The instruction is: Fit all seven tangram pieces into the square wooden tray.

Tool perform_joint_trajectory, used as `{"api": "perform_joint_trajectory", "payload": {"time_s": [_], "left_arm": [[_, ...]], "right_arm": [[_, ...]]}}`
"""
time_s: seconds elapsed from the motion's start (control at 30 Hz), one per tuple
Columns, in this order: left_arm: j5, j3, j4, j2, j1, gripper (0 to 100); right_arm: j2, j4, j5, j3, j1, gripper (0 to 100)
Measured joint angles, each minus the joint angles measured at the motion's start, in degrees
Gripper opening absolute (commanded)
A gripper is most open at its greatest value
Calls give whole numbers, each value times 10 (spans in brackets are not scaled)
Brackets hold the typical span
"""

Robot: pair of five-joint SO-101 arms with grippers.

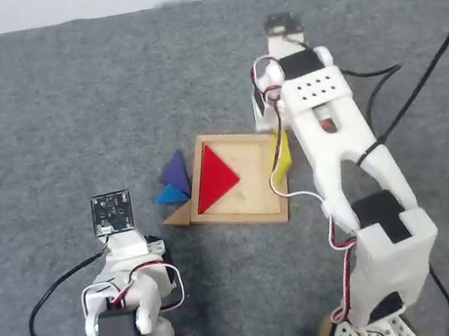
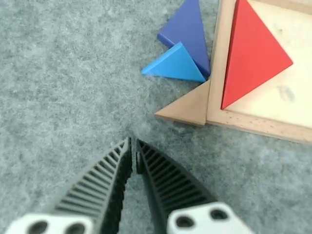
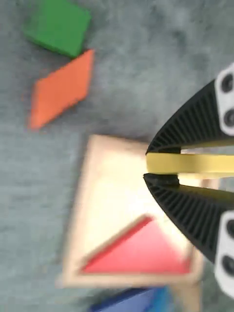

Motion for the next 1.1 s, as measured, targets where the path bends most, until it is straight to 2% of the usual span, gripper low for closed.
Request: {"api": "perform_joint_trajectory", "payload": {"time_s": [0.2,0.37,0.5,0.63,0.9,1.1], "left_arm": [[0,0,0,0,0,13],[0,0,0,0,0,13],[0,0,0,0,0,13],[0,0,0,0,0,13],[0,0,0,0,0,13],[0,0,0,0,0,13]], "right_arm": [[10,-99,-98,-8,-42,9],[11,-176,-155,48,-71,9],[11,-251,-166,122,-66,21],[11,-280,-165,165,-68,93],[11,-284,-166,193,-57,17],[-39,-286,-167,263,-28,16]]}}
